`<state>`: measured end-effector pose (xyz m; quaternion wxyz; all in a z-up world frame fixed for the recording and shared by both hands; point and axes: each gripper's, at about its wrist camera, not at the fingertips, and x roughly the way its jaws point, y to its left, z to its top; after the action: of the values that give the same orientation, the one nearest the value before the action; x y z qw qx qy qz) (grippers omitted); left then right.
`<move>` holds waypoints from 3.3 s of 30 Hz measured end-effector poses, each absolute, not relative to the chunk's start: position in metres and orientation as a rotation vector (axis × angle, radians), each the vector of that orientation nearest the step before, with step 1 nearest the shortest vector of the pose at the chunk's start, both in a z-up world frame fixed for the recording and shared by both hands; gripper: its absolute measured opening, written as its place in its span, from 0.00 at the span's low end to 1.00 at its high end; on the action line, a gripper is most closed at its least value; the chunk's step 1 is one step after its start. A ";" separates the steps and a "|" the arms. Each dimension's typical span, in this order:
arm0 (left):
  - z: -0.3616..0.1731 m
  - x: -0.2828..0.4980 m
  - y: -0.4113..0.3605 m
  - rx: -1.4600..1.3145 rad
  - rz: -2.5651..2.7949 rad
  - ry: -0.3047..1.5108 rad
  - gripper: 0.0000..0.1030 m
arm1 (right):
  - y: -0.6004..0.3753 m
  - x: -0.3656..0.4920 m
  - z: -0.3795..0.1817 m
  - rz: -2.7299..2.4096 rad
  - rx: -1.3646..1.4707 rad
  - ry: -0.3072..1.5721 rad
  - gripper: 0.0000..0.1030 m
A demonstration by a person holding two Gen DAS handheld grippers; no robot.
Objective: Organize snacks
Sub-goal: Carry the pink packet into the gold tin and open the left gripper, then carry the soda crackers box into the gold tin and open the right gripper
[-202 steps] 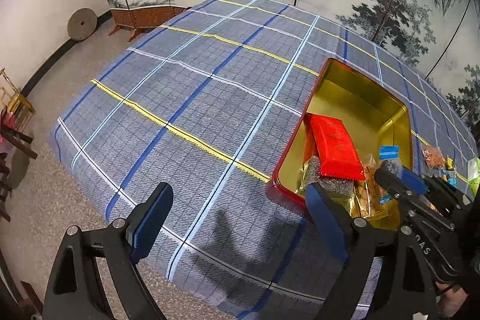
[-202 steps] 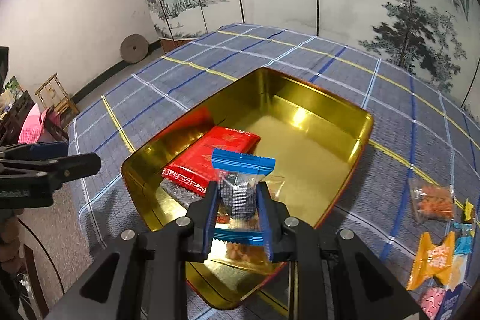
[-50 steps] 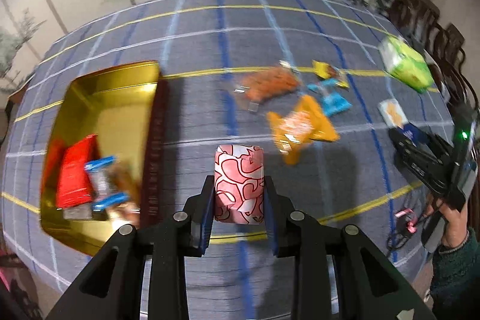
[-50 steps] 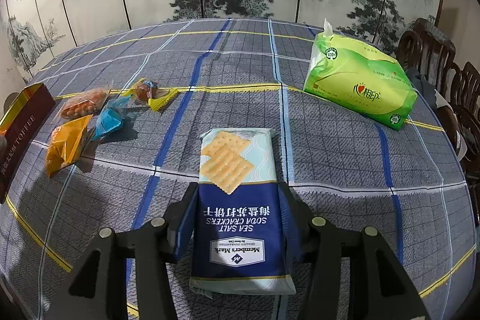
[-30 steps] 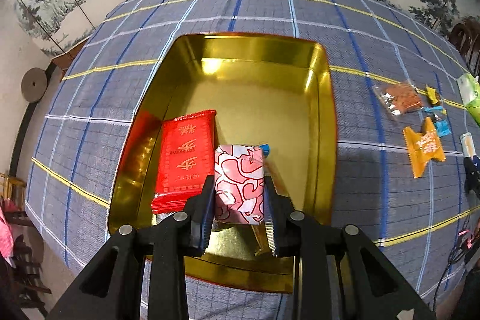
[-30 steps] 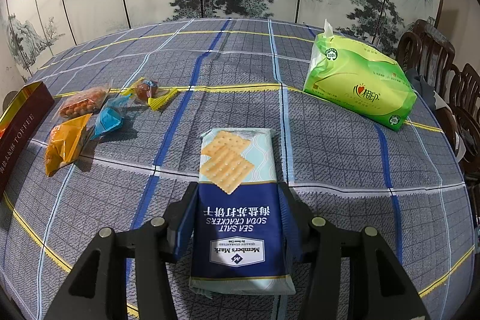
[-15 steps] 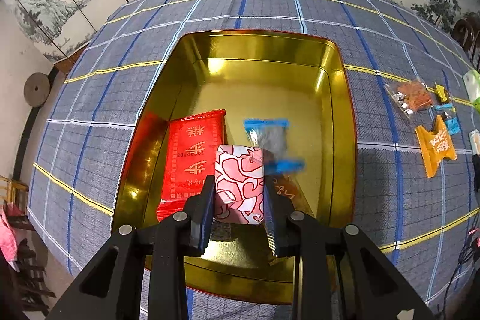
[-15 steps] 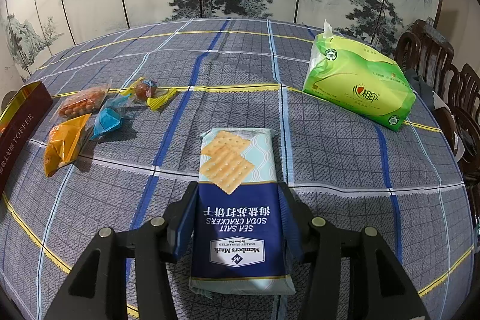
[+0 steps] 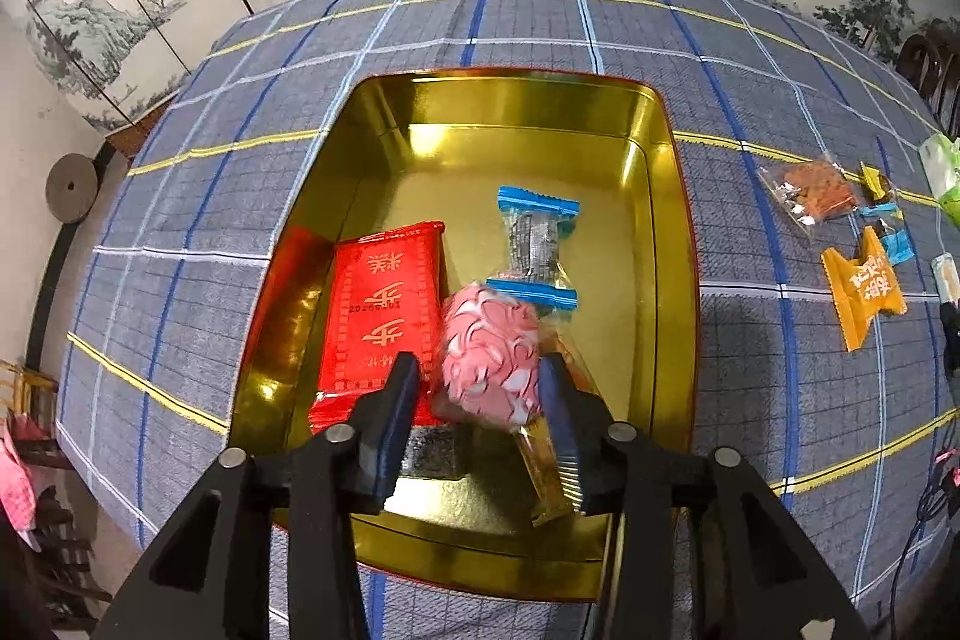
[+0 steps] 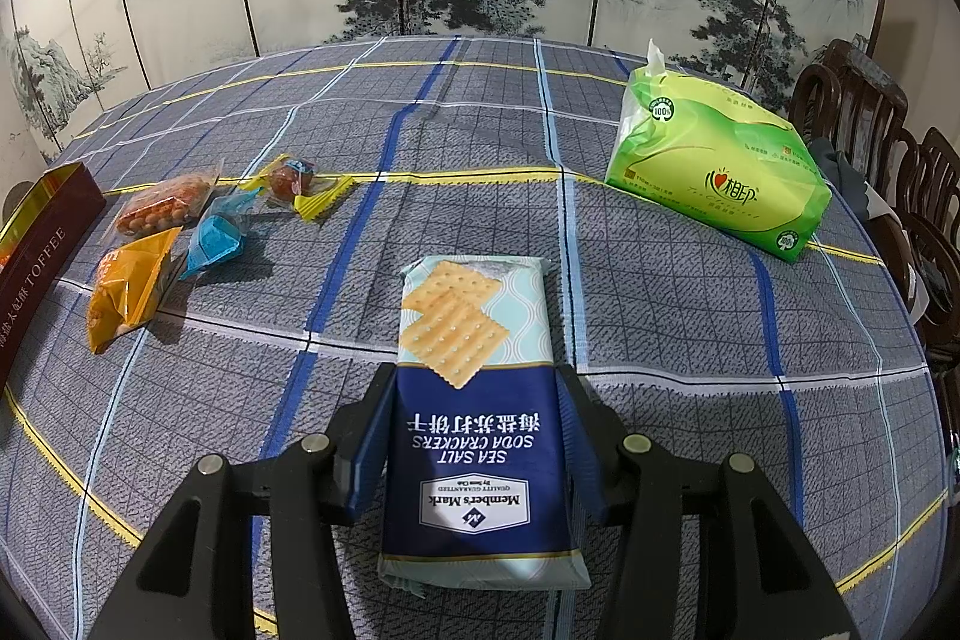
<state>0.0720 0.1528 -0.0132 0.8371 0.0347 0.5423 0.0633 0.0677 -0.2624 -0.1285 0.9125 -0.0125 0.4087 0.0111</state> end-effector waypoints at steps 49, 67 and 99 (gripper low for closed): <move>-0.001 0.021 0.163 0.008 0.160 1.067 0.77 | -0.194 0.056 -0.089 0.042 0.033 0.834 0.49; 0.010 -0.005 0.226 -0.071 0.310 1.052 0.78 | -0.006 0.062 -0.060 0.455 -0.047 0.820 0.49; 0.004 -0.035 0.286 -0.198 0.454 1.078 0.78 | 0.153 0.060 -0.074 0.685 -0.270 0.831 0.49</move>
<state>-0.0347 0.2858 0.0045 0.8293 -0.0931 0.5078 0.2137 0.0600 0.1529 -0.0743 0.8499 -0.1284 0.3944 0.3250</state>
